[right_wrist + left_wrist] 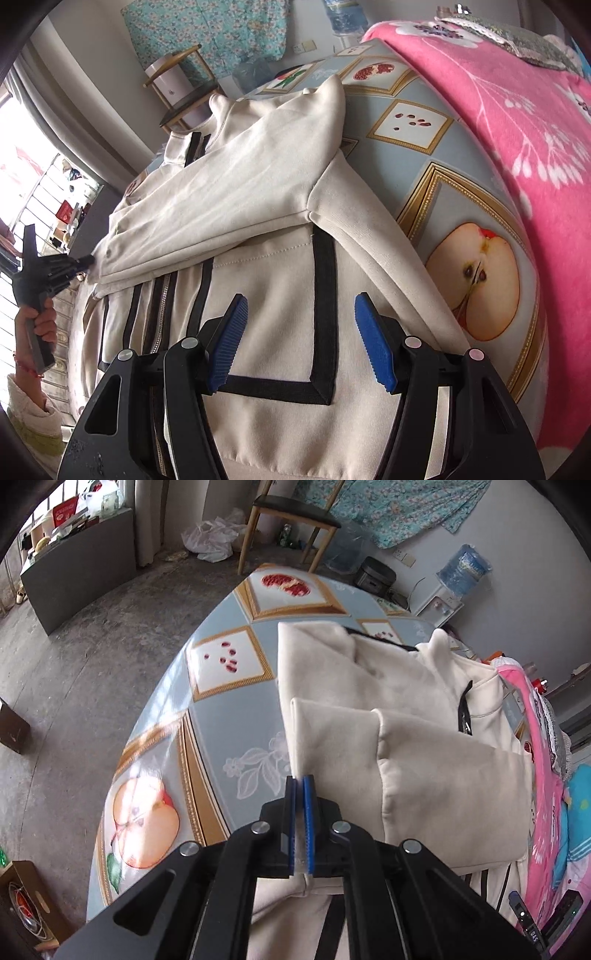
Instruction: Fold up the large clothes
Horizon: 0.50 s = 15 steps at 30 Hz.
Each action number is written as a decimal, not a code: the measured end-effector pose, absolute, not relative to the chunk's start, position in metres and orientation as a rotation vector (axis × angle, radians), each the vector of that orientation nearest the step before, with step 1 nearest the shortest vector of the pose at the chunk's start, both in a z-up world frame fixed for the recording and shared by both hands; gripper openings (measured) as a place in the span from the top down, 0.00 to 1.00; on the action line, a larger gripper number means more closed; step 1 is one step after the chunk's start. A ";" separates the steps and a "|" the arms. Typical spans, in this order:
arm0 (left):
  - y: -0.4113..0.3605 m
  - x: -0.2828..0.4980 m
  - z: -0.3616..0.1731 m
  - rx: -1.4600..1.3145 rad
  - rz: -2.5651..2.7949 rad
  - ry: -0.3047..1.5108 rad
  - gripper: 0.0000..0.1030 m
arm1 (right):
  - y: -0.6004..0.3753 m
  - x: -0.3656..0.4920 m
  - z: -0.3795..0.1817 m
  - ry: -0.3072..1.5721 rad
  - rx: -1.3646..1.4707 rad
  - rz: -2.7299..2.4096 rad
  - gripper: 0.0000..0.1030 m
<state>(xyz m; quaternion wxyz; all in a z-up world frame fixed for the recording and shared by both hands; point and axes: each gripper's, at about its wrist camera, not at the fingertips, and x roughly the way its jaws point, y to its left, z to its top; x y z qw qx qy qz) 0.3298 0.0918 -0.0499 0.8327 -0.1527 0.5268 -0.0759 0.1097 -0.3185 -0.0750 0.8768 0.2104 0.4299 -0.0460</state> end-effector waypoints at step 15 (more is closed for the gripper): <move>0.036 0.316 -0.050 -0.159 -0.262 1.052 0.81 | -0.291 0.215 -0.026 0.858 0.171 -0.070 0.43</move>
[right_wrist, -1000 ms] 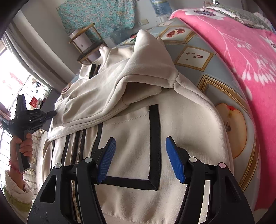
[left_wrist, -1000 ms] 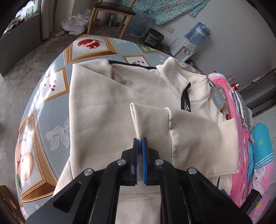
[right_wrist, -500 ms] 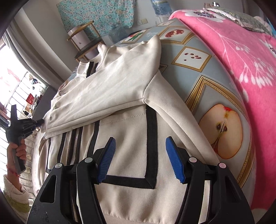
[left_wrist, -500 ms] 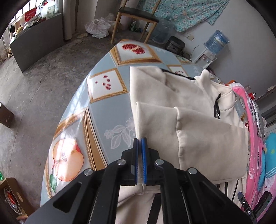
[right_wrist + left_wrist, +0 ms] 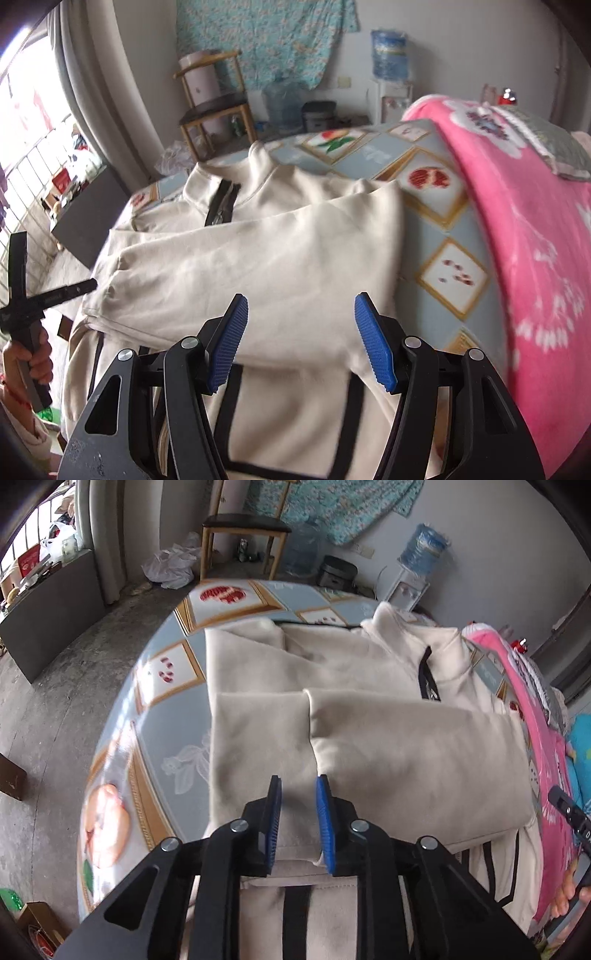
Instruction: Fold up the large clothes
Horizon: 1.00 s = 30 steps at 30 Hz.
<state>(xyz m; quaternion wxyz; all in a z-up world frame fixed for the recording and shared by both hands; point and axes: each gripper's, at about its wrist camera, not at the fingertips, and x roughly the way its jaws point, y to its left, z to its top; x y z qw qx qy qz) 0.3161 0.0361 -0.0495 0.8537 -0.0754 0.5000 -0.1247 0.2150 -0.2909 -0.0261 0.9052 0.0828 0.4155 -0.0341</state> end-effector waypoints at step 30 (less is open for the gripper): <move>-0.023 0.496 0.015 -0.313 -0.334 1.170 0.41 | -0.314 0.409 0.025 1.044 0.449 0.113 0.25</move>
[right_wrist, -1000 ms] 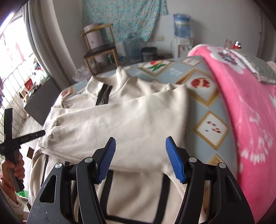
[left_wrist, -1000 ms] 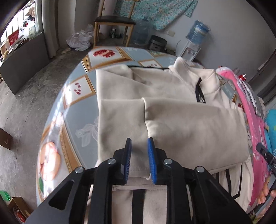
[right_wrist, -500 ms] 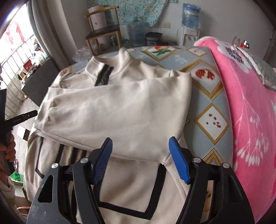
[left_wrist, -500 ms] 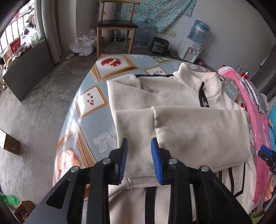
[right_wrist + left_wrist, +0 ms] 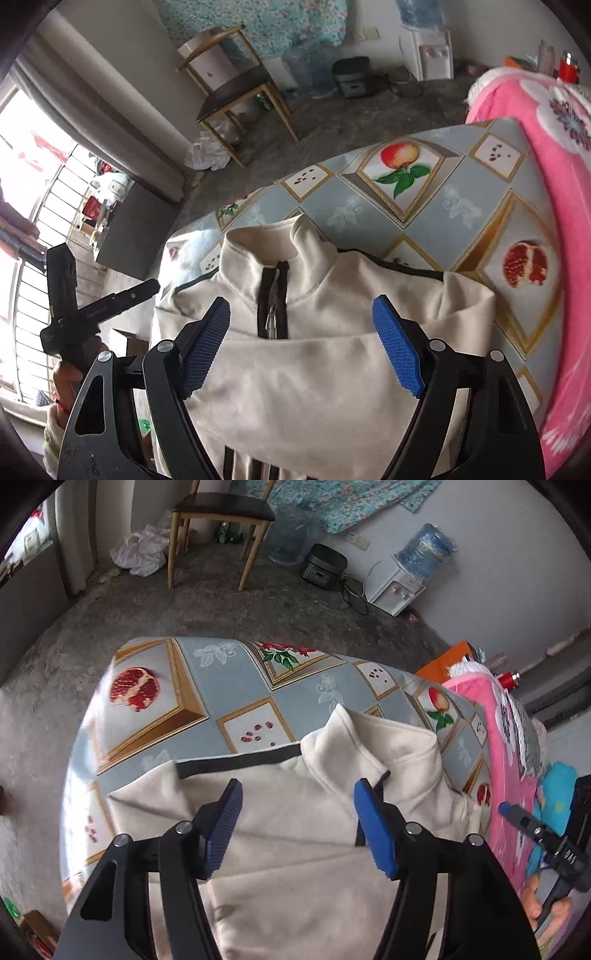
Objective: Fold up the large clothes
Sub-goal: 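Grasp the jacket collar with the right gripper while the left gripper grasps it too, then lift the collar with both grippers and fold it toward the hem, then release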
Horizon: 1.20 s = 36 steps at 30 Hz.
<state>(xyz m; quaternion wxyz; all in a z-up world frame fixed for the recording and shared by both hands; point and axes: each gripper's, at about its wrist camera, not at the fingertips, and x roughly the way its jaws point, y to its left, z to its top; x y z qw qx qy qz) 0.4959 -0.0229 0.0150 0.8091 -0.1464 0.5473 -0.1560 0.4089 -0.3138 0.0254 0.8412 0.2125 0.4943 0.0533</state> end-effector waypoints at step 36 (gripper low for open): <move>-0.052 0.349 -0.008 0.068 -0.607 1.025 0.82 | -0.239 0.326 -0.035 1.011 -0.146 0.215 0.88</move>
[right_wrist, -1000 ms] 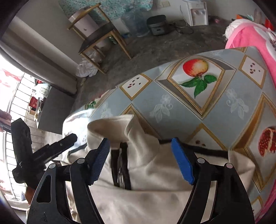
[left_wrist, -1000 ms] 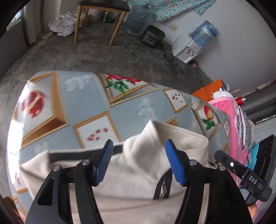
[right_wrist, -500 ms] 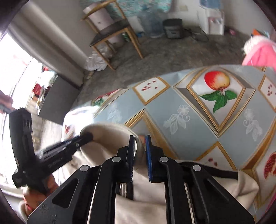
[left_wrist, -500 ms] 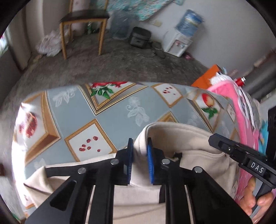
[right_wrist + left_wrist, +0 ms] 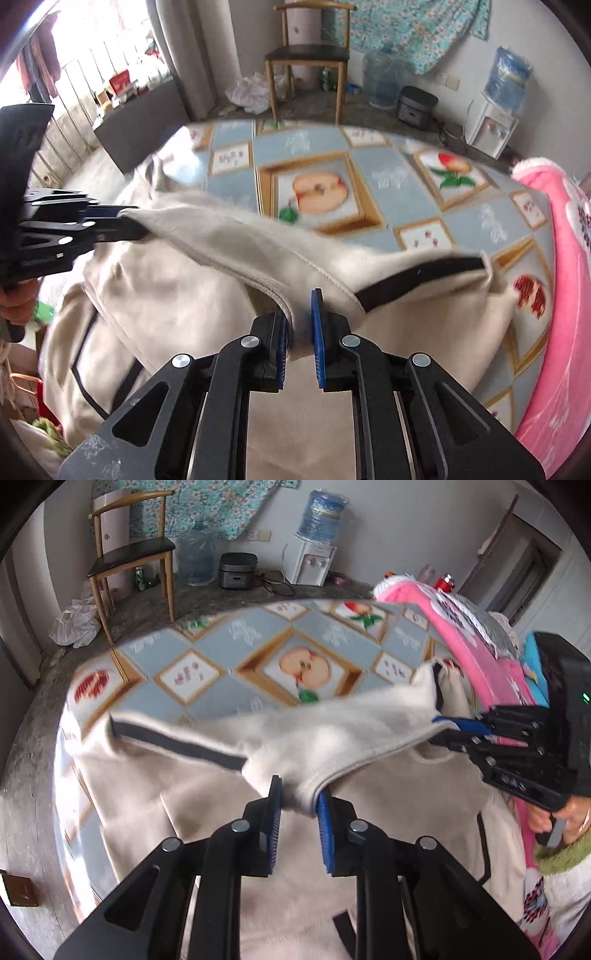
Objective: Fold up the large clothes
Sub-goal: 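Lift the collar with both grippers and fold it toward the hem, then release, then press and smooth the folded jacket with both open grippers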
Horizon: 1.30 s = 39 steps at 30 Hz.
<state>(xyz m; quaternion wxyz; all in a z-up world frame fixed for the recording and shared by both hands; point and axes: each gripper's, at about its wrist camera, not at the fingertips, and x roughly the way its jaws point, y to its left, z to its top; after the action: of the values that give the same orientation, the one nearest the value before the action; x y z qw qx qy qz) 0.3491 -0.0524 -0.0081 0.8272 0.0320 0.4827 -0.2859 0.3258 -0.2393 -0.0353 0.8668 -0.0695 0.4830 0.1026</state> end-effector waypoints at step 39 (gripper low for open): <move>-0.050 0.381 -0.050 0.005 -0.451 1.000 0.70 | -0.242 0.322 -0.070 0.973 0.058 0.122 0.63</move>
<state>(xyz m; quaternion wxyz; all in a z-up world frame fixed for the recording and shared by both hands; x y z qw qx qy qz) 0.3811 -0.0499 -0.0498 0.8534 0.0023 0.4752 -0.2144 0.3220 -0.2417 -0.0703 0.8818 0.0280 0.4671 0.0586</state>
